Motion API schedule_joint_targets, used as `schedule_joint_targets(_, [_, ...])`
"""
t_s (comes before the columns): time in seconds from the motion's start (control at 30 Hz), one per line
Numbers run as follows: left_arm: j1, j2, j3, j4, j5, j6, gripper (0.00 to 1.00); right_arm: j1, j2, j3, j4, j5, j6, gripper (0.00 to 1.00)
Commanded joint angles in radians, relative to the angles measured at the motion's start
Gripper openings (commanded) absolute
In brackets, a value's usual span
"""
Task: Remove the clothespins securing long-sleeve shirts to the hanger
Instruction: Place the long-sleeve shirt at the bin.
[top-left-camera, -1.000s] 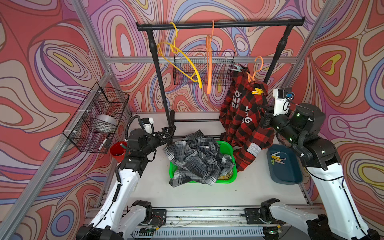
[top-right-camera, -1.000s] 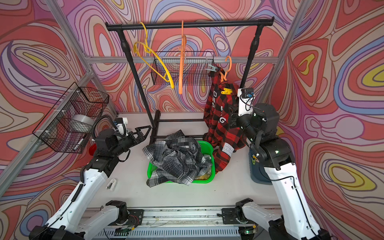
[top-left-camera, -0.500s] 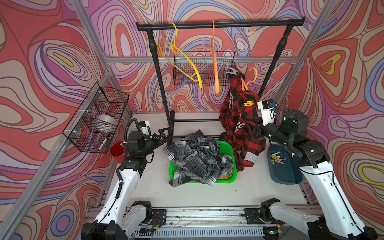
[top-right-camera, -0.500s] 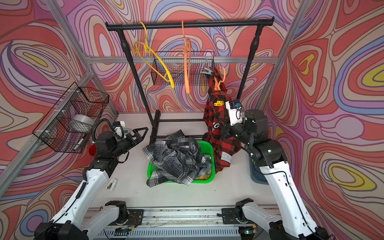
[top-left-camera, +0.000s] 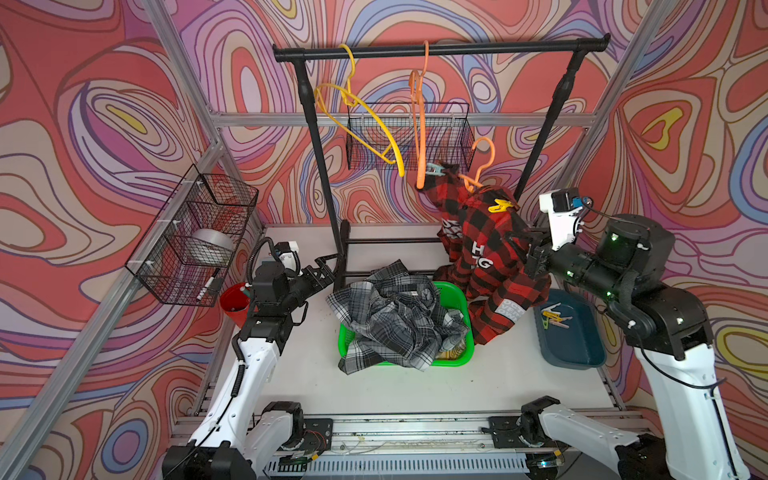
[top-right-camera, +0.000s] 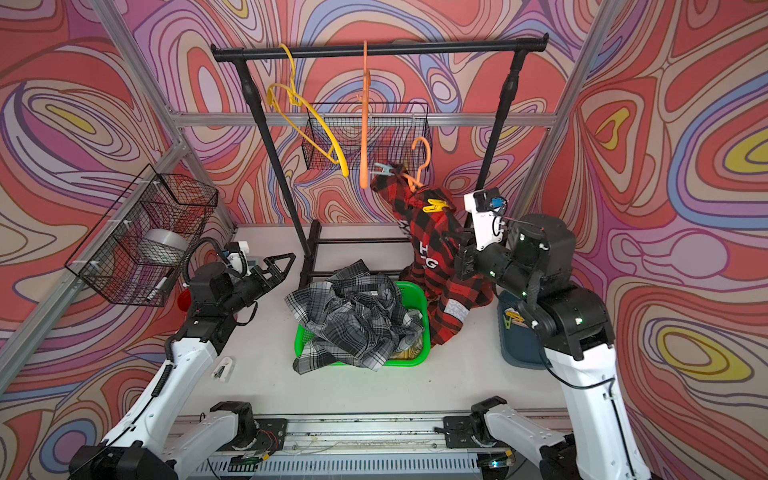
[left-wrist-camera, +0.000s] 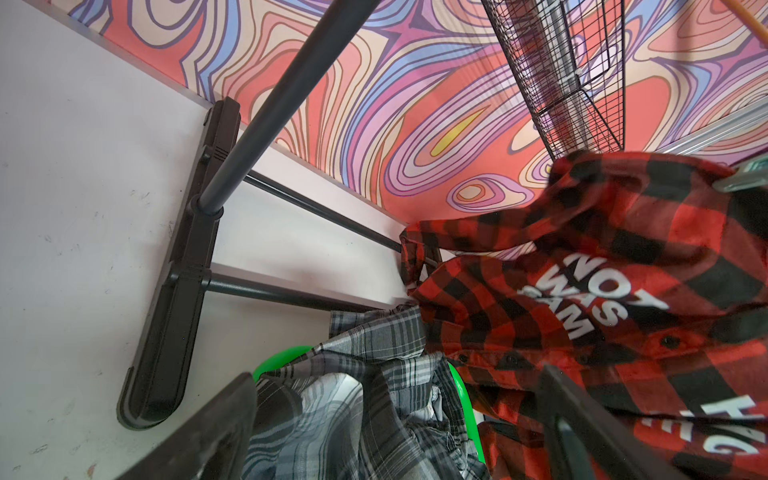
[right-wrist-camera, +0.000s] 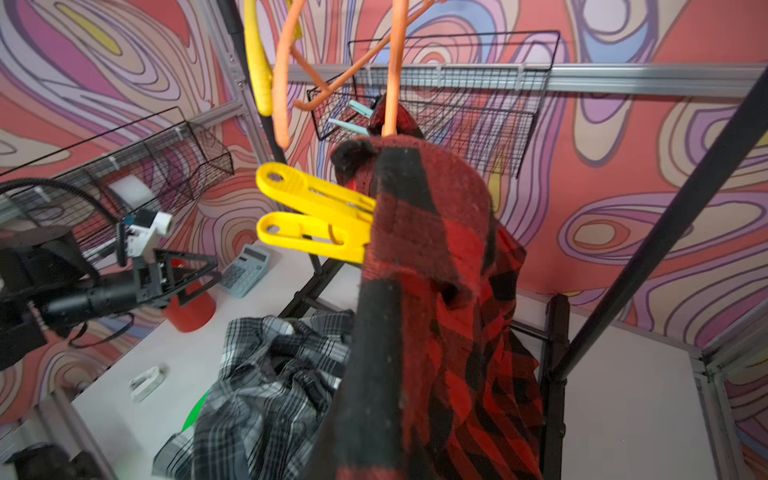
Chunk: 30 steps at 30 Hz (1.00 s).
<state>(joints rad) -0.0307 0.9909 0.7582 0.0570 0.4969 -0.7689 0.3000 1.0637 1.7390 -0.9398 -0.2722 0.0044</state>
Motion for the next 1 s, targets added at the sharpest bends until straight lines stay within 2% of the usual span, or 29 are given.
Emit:
schedule_joint_targets(0.0, [0.008,-0.006,-0.003,0.032,0.012,-0.004,1.0,0.004,0.016,0.032,-0.076,-0.079,-0.025,0.0])
schedule_joint_targets(0.1, [0.008,-0.003,-0.008,0.033,0.014,0.001,1.0,0.004,0.015,-0.019,-0.072,-0.117,-0.007,0.0])
schedule_joint_targets(0.27, [0.009,0.006,-0.016,0.014,0.02,0.025,1.0,0.004,-0.015,-0.168,0.042,-0.201,0.041,0.0])
schedule_joint_targets(0.43, [0.029,-0.004,-0.041,-0.013,0.008,0.027,1.0,0.016,0.007,-0.24,0.115,-0.255,0.065,0.0])
schedule_joint_targets(0.57, [0.062,-0.024,-0.074,-0.014,-0.002,0.015,1.0,0.11,0.059,-0.254,0.157,-0.239,0.055,0.0])
schedule_joint_targets(0.63, [0.078,-0.032,-0.087,-0.013,-0.008,0.008,1.0,0.211,0.109,-0.234,0.163,-0.182,0.03,0.0])
schedule_joint_targets(0.73, [0.093,-0.025,-0.097,-0.012,-0.003,0.008,1.0,0.309,0.203,-0.157,0.164,-0.135,-0.001,0.0])
schedule_joint_targets(0.97, [0.111,-0.001,-0.109,-0.009,0.0,0.005,1.0,0.351,0.357,0.036,0.216,-0.197,-0.018,0.0])
